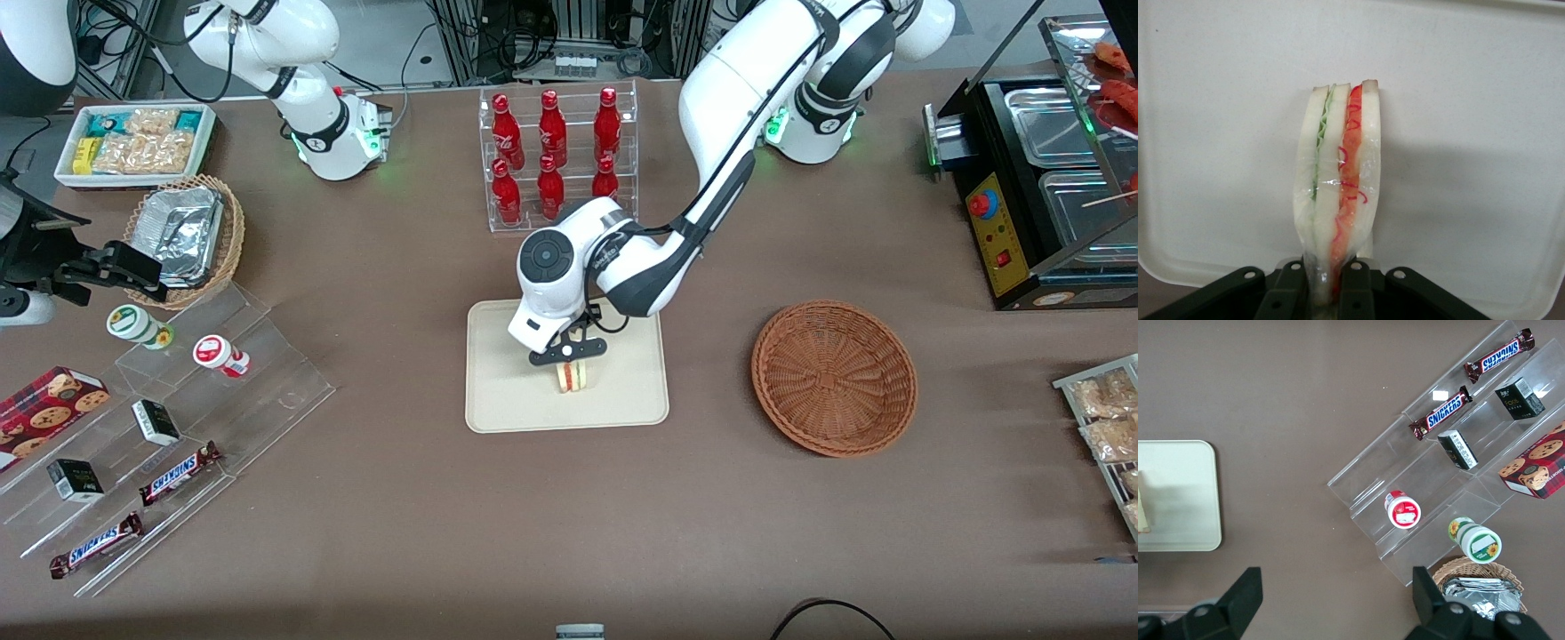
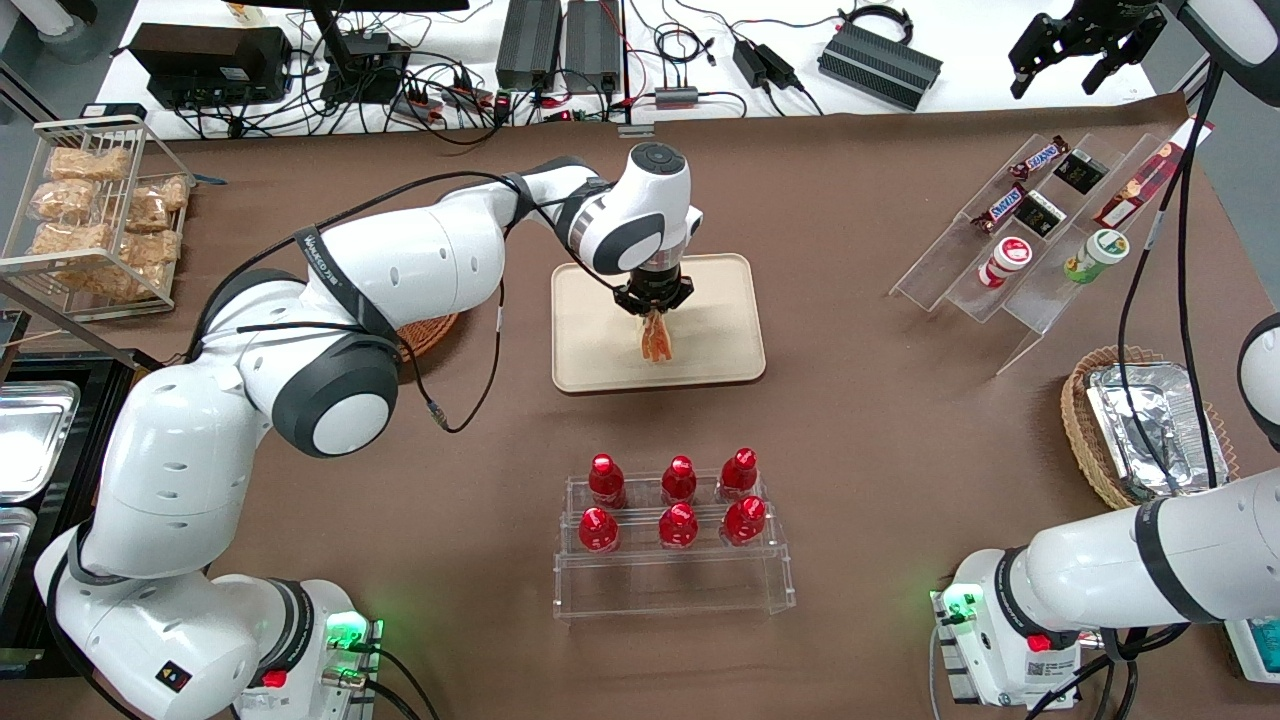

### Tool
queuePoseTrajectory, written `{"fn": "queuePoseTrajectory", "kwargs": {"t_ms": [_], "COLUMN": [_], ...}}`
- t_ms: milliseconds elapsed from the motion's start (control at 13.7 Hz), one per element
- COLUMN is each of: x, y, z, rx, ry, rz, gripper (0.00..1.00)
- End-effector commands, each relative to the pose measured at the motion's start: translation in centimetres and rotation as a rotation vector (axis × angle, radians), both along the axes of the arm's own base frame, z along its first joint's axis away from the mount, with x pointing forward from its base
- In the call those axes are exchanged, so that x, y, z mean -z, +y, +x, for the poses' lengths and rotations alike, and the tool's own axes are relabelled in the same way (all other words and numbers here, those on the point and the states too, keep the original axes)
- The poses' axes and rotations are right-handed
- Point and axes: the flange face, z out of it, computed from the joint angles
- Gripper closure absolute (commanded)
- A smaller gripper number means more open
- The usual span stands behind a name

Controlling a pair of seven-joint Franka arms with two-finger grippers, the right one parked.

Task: Place sandwich from basket to tray
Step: 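Lower the sandwich onto the tray and open the left gripper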

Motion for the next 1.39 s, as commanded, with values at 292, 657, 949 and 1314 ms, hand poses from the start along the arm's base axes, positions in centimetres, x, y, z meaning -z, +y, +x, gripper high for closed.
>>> {"fn": "queuePoseTrajectory", "kwargs": {"t_ms": [292, 657, 949, 1314], "x": [-0.1, -5.0, -8.7, -12.1], "y": [-0.4, 0.3, 0.8, 7.0], "z": [0.8, 1.5, 2.1, 6.1], "rx": [-0.047, -0.079, -0.038, 0.188], "ry": [-0.018, 0.03, 0.049, 0.085], "rz": [-0.002, -0.02, 0.009, 0.0], "gripper": [0.0, 0.0, 0.0, 0.0]}}
